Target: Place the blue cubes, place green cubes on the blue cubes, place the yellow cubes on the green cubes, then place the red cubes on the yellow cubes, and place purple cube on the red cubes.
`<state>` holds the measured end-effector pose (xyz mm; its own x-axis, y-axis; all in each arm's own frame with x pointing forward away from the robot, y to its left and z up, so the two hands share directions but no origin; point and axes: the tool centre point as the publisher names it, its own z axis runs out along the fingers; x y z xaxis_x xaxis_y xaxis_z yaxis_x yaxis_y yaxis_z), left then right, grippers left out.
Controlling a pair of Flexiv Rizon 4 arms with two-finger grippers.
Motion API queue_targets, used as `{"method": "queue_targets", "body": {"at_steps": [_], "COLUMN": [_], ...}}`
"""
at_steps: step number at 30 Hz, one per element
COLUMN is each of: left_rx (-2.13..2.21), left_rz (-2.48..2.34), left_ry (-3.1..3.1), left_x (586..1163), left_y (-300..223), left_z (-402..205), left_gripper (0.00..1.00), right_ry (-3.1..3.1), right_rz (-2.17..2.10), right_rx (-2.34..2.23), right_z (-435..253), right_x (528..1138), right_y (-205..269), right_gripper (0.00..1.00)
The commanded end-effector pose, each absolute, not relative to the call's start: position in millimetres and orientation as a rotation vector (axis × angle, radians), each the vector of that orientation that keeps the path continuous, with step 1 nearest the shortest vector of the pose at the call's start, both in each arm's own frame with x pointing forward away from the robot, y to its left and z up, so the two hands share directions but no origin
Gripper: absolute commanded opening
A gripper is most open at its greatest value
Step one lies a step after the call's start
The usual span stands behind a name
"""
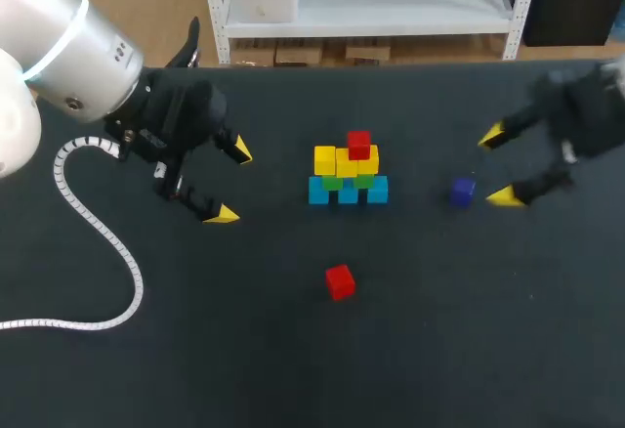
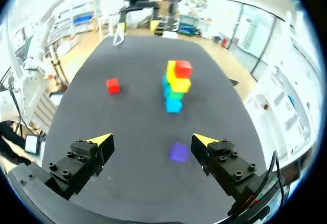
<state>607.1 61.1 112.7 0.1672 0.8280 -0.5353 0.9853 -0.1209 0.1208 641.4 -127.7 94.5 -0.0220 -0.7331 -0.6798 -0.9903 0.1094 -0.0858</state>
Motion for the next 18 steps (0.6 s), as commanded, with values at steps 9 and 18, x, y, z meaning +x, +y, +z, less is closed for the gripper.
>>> {"method": "queue_targets", "body": {"at_steps": [9, 18], "left_rx": [2.007, 2.007], "left_rz": [-0.473, -0.473], "left_ry": [1.710, 1.710], "left_x": [608, 608], "left_y": [61, 61], "left_z": [113, 113], "left_gripper": [1.00, 1.00], "right_ry": [1.602, 1.573], "right_rz": [0.756, 0.799], "right_rx": [-1.365, -1.420], "right_z": [100, 97], "right_x": [652, 656], "right_y": [-184, -191], "right_gripper": [1.00, 1.00]}}
